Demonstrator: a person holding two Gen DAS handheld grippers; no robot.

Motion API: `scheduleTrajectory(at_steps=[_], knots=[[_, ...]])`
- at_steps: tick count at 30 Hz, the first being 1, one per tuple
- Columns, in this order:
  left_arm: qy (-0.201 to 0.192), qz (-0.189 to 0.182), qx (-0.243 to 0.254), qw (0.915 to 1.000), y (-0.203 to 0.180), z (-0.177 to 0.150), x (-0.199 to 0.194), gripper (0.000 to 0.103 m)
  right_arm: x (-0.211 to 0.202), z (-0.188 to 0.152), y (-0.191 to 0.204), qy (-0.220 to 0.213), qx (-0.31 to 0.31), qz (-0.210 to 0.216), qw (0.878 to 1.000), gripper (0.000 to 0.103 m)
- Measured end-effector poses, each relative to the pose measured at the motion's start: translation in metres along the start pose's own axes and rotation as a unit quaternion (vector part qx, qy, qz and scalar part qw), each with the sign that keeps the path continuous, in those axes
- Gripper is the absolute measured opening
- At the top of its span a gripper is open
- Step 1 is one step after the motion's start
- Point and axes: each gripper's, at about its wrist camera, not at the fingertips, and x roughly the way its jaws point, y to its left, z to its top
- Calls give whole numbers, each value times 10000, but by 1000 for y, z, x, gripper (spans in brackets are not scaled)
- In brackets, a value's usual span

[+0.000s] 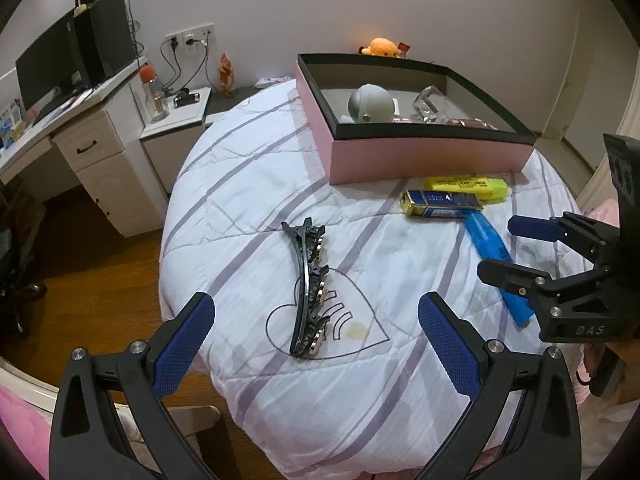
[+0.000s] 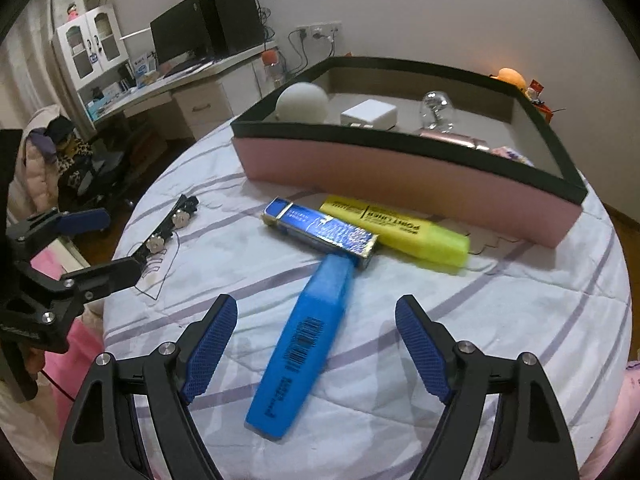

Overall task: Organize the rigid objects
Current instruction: 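Grasp the blue highlighter with the right gripper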

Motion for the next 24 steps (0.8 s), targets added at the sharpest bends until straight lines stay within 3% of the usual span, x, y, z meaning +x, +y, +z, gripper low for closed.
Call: scheduleTrajectory(at_steps=[4, 10, 17, 24], knots=[[-59, -65, 3, 10000, -3, 2, -2, 103, 10, -1, 3, 163, -87, -37, 9998, 53], [-200, -179, 120, 9996, -11, 24, -4, 103, 5, -5, -6, 163, -233, -140, 9995, 27], [-425, -109, 89, 9990, -5, 79, 3, 103, -18, -21, -45, 116, 44, -261, 9996, 27], [-190, 225, -142, 9995, 3, 125, 48, 103, -41, -32, -104, -66, 644, -581, 9962, 27]])
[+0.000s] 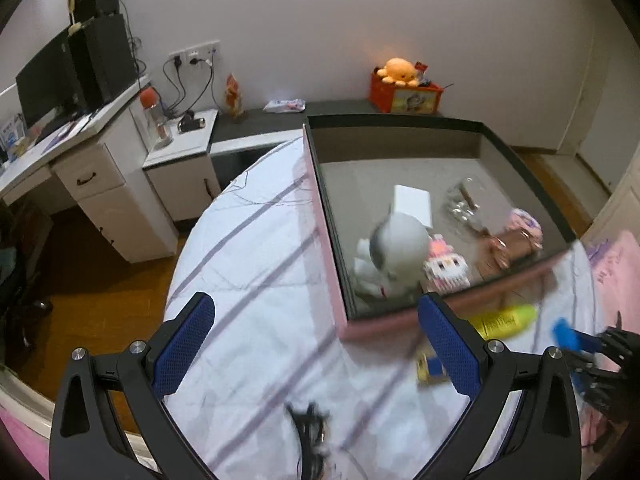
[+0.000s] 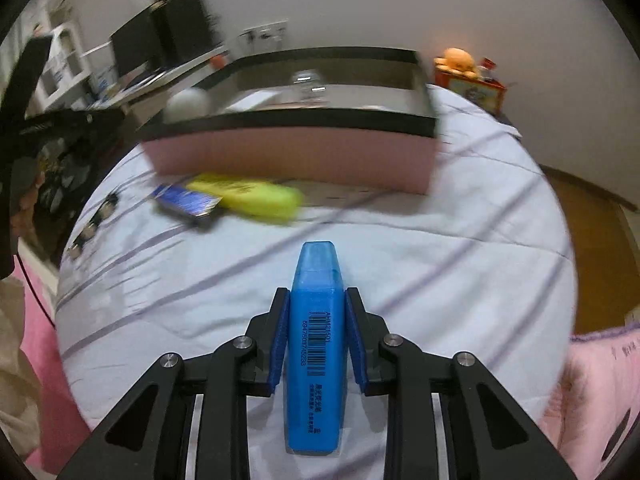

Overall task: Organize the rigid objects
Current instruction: 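Grasp the blue highlighter with the right gripper, then carry the blue highlighter over the box with the right gripper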

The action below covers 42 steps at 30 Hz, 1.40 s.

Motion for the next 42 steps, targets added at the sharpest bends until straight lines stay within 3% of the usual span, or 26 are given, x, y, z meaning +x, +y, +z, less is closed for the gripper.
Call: scheduleTrajectory(at_steps=[3, 6, 8, 14, 24, 26, 30, 33, 38, 42], knots=[[134, 131, -85, 9998, -4, 9, 18, 97, -1, 4, -23, -58, 220, -181, 9996, 27], [278, -82, 105, 9995, -16, 15, 34, 70, 0, 8, -43, -115, 435, -270, 9986, 27], [492, 13, 272, 9984, -22, 17, 46, 52, 3, 11, -52, -153, 517, -278, 9982, 27], [854, -51, 372, 9956, -23, 21, 65, 33, 15, 27, -69, -238, 578, -222, 9978, 27], [962, 54, 428, 9944, -26, 20, 66, 32, 28, 51, -87, -378, 579, -205, 9974, 28], [945, 156, 375, 9947, -26, 19, 64, 26, 30, 54, -88, -383, 575, -166, 9975, 28], [922, 206, 334, 9950, -25, 18, 63, 25, 29, 58, -90, -432, 610, -110, 9971, 28], [875, 366, 251, 9952, -27, 17, 61, 20, 29, 60, -93, -475, 683, -89, 9965, 28], [714, 808, -65, 9941, -29, 12, 55, 19, 27, 63, -95, -605, 749, -145, 9952, 28], [563, 952, -388, 9931, -26, 7, 52, 19, 26, 69, -95, -626, 766, -99, 9950, 28]])
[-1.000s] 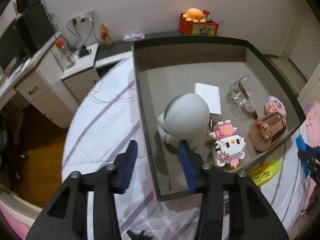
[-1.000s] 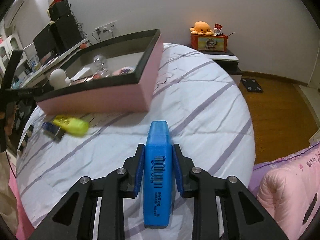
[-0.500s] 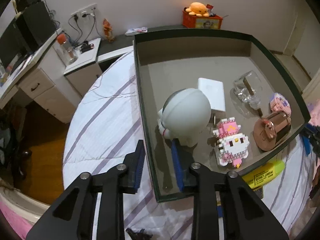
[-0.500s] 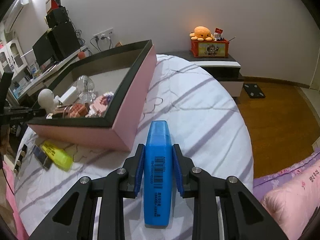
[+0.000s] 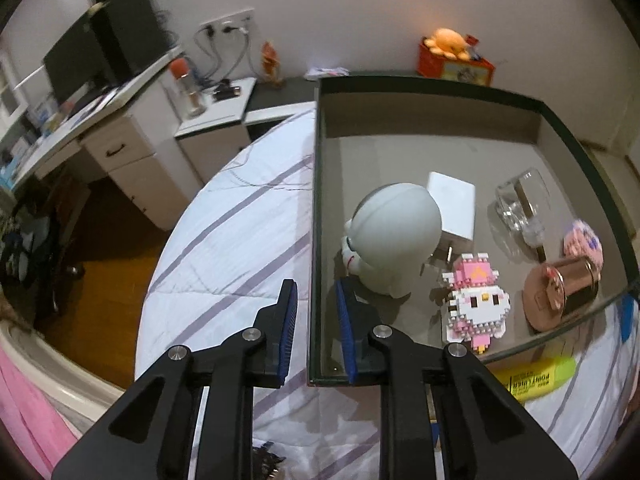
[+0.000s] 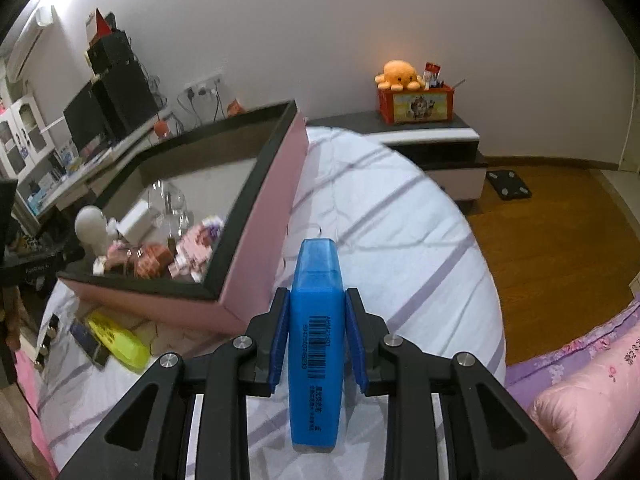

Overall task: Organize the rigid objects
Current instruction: 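Carry the blue highlighter over the box with the right gripper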

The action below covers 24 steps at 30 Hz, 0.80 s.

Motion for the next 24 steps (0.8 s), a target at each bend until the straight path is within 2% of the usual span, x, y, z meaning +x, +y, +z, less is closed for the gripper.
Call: scheduleTrajectory(at_steps=[7, 19, 24], knots=[[-41, -20, -79, 10000, 2, -1, 2, 18, -9, 14, 11, -176, -112, 76, 9998, 28], [-95, 28, 47, 9999, -3, -1, 1, 18, -45, 56, 57, -834, -697, -313, 9936, 28], [-132, -52, 65, 9999, -2, -2, 1, 18, -31, 67, 85, -737, -1037, -298, 9914, 28]])
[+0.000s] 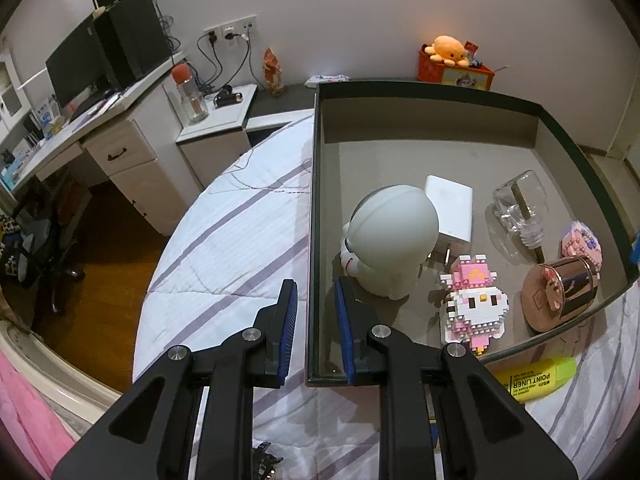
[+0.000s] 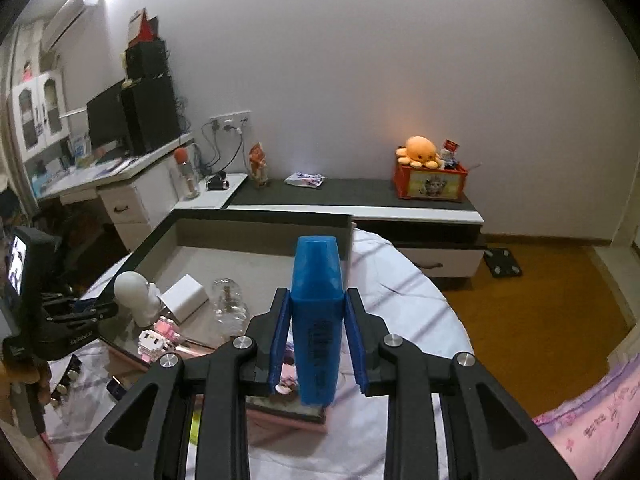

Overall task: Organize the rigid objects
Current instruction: 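Carry the blue highlighter over the box with the right gripper, then lower the blue highlighter into the box and open the right gripper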

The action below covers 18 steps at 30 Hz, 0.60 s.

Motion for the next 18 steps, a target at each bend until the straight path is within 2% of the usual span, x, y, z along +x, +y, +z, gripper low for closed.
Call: scheduleTrajectory(at_steps=[7, 15, 17, 18], knots=[[-17, -210, -26, 9998, 1, -1, 1, 18, 34, 1, 25, 376, -235, 127, 9989, 28], [-41, -320, 29, 9995, 2, -1, 1, 18, 49, -1, 29, 408, -154, 259, 9987, 28], [-47, -322, 41, 9995, 2, -2, 1, 18, 47, -1, 30, 367, -149, 219, 9990, 34], [-50, -328, 54, 9994, 2, -2, 1, 18, 44, -1, 30, 337, -146, 217, 9991, 46]])
